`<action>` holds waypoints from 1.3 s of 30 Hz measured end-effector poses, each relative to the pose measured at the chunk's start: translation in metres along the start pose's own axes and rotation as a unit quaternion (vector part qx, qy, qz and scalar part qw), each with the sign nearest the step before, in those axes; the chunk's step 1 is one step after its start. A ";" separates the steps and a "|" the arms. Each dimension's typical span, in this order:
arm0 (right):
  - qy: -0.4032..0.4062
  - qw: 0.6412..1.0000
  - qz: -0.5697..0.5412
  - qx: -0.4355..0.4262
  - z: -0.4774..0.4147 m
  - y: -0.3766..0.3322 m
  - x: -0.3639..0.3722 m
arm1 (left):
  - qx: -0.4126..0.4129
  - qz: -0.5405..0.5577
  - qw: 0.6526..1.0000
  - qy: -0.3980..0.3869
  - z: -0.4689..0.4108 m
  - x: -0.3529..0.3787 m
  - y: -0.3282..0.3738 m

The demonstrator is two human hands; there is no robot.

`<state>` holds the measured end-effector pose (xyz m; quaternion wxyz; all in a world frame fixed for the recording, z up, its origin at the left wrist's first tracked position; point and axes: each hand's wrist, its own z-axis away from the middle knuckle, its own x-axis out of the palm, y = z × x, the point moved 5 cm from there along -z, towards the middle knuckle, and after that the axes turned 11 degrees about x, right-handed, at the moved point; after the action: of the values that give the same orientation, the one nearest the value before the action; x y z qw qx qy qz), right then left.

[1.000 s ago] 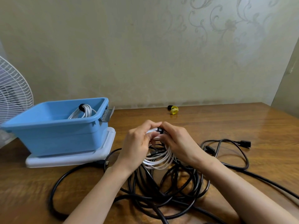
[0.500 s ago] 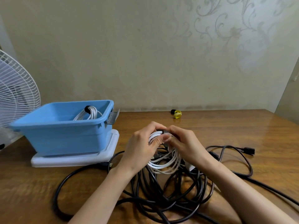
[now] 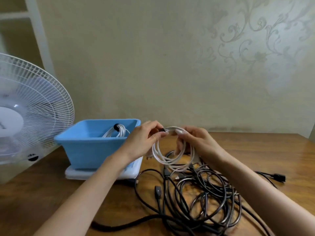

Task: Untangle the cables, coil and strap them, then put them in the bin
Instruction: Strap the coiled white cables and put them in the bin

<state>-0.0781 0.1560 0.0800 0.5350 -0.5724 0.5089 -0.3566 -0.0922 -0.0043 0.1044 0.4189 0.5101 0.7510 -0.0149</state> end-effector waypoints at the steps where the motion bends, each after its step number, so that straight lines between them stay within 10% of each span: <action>1: 0.012 1.000 0.008 -0.004 -0.007 -0.009 0.007 | -0.010 -0.018 1.000 -0.015 0.000 -0.012 -0.002; 13: -0.042 0.982 -0.141 0.116 -0.135 -0.047 0.133 | -0.301 0.178 0.896 0.273 0.013 -0.140 -0.120; 16: 0.003 0.986 0.147 0.085 -0.182 -0.042 0.162 | -0.393 -0.084 0.911 0.092 0.016 -0.144 -0.177; 19: -0.086 0.852 0.510 0.077 -0.186 -0.007 0.191 | -0.423 -0.310 0.815 -0.246 0.032 -0.124 -0.218; 23: -0.156 0.816 0.545 0.114 -0.182 0.014 0.187 | -0.425 -0.341 0.740 -0.394 0.040 -0.114 -0.232; 28: -0.035 0.921 0.387 0.034 -0.174 -0.020 0.162 | -0.393 -0.388 0.767 -0.326 0.032 -0.125 -0.219; 39: 0.030 0.888 0.456 -0.053 -0.015 -0.026 0.022 | -0.182 -0.339 0.923 -0.030 0.014 -0.115 -0.097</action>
<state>-0.0827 0.1290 0.1047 0.5919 -0.2935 0.7481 -0.0625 -0.1443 -0.1432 0.1302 0.4970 0.1398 0.8557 -0.0344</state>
